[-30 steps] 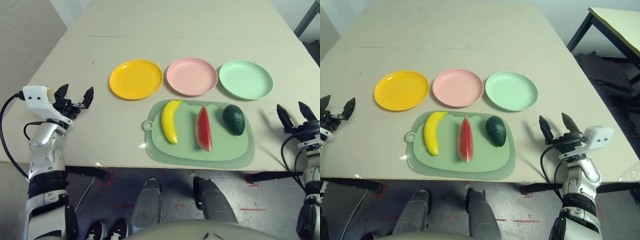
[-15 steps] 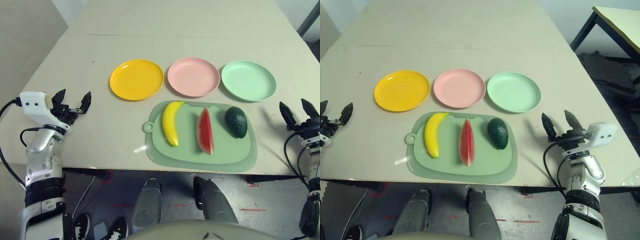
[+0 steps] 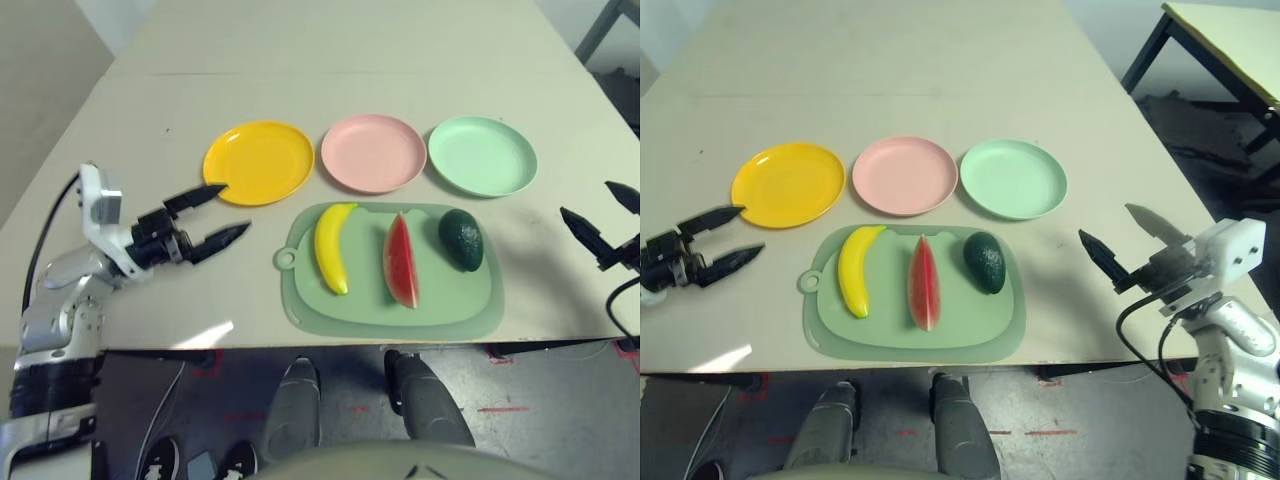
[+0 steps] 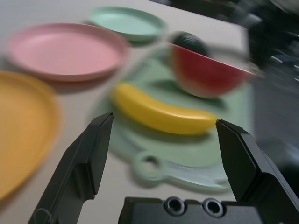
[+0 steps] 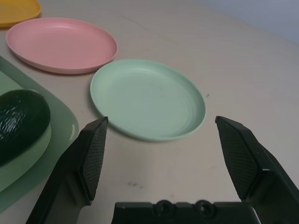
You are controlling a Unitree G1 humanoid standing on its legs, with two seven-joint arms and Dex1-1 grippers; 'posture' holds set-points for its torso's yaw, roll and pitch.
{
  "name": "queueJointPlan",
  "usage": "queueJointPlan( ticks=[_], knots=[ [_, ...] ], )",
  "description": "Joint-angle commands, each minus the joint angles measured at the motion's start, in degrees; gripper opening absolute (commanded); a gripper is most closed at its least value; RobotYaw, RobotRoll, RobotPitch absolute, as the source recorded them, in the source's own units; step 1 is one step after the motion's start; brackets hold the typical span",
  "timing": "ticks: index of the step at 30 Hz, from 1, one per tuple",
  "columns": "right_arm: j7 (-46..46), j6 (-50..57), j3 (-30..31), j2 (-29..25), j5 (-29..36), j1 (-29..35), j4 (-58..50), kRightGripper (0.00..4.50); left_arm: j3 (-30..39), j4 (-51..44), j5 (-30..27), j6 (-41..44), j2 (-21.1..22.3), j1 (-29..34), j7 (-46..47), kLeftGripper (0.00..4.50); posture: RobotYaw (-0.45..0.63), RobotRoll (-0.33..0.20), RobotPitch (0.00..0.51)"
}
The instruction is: Place the fruits into color-matched plates.
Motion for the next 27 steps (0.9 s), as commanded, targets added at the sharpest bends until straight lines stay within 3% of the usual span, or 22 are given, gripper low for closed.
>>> queueJointPlan(
  ticks=[1,4,7,14,21,27],
  knots=[
    [1.0,5.3,2.1,-6.0,-2.0,-3.9,-2.1,4.5,-3.0,-3.6,0.7,-0.5,1.4,0.9,-4.9,4.48,-0.1,0.0,0.222],
    [2.3,6.9,8.9,-11.8,-7.6,-11.6,-2.1,4.5,-4.3,-3.6,1.4,-1.0,1.4,-0.2,-6.5,4.48,-0.12,0.0,0.217],
    [7.1,1.7,18.4,-14.7,-15.8,-21.7,0.4,4.5,-5.0,-1.9,2.1,-1.9,0.4,-2.4,-6.7,4.48,-0.14,0.0,0.211],
    [24.7,-19.2,36.2,-13.0,-29.2,-42.9,9.6,4.5,-6.6,1.0,3.9,-3.8,-1.0,-4.5,-7.2,4.48,-0.14,0.0,0.203],
    [37.0,-35.1,44.6,-5.9,-30.2,-54.0,18.7,4.5,-7.3,1.9,5.4,-5.3,-1.1,-4.6,-8.0,4.48,-0.13,0.0,0.195],
    [37.9,-42.3,52.0,-3.2,-30.0,-57.7,22.4,4.5,-7.9,3.1,7.0,-6.3,-0.8,-5.7,-8.5,4.48,-0.12,0.0,0.192]
  ],
)
